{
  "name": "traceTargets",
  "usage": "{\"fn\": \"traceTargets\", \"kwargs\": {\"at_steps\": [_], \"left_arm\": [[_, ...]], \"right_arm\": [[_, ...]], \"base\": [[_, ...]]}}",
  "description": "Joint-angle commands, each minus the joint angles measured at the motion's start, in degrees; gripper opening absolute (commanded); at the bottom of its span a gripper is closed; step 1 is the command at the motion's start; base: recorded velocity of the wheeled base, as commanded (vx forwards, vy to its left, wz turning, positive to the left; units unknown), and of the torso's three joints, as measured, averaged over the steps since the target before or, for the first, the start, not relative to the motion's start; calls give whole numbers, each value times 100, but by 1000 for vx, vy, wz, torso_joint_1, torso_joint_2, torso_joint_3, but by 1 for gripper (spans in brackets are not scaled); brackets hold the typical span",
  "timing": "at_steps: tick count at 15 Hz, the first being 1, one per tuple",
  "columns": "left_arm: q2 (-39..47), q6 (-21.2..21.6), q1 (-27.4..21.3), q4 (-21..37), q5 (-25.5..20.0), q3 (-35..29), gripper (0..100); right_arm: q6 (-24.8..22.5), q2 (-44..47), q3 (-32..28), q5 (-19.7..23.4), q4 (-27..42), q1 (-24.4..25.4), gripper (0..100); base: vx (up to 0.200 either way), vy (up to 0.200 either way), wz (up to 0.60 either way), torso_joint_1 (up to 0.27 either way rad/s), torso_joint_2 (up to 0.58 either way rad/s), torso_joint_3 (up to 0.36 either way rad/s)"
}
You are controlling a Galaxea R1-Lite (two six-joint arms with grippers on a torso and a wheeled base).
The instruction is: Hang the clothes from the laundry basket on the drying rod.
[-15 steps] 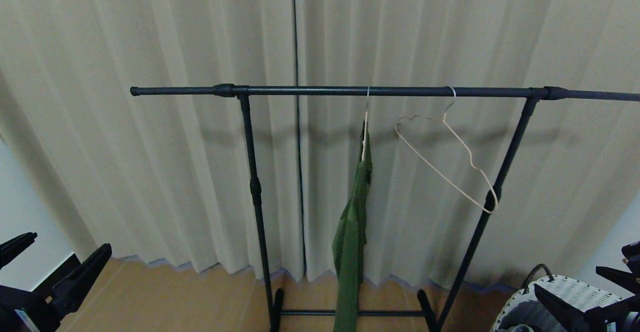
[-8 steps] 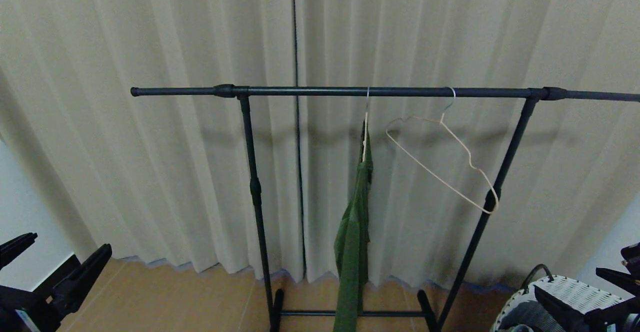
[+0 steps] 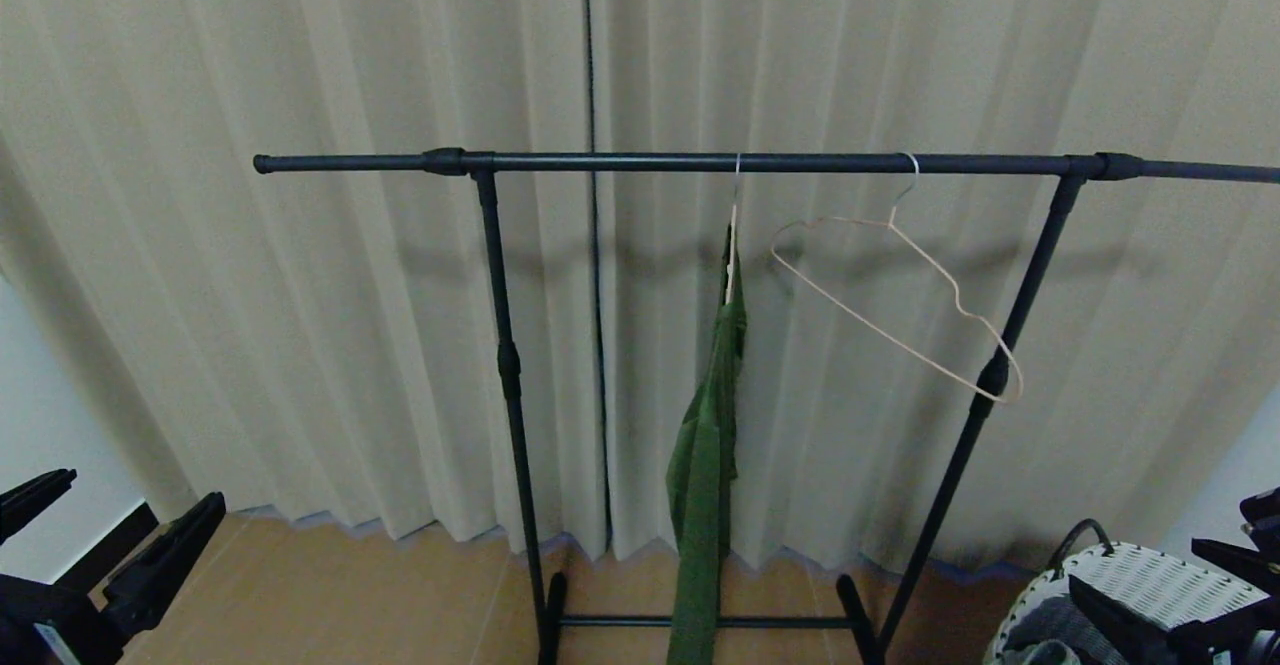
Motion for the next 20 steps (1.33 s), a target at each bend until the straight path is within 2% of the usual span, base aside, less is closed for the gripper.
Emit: {"fn": "traceTargets", "kwargs": {"at_steps": [1, 13, 20], "left_arm": [[1, 7, 2, -2, -1, 9, 100], [-8, 34, 2, -11, -10, 36, 100], [-61, 16, 2, -20, -10, 9, 100]], "right_arm": [[-2, 12, 5, 1, -8, 1, 100], [-81, 4, 75, 1, -17, 1, 100], [-177, -14, 163, 1, -61, 1, 100]], "base": [[0, 0, 0, -198, 486, 276], [0, 0, 0, -184, 484, 297], [0, 0, 0, -112, 446, 337]]}}
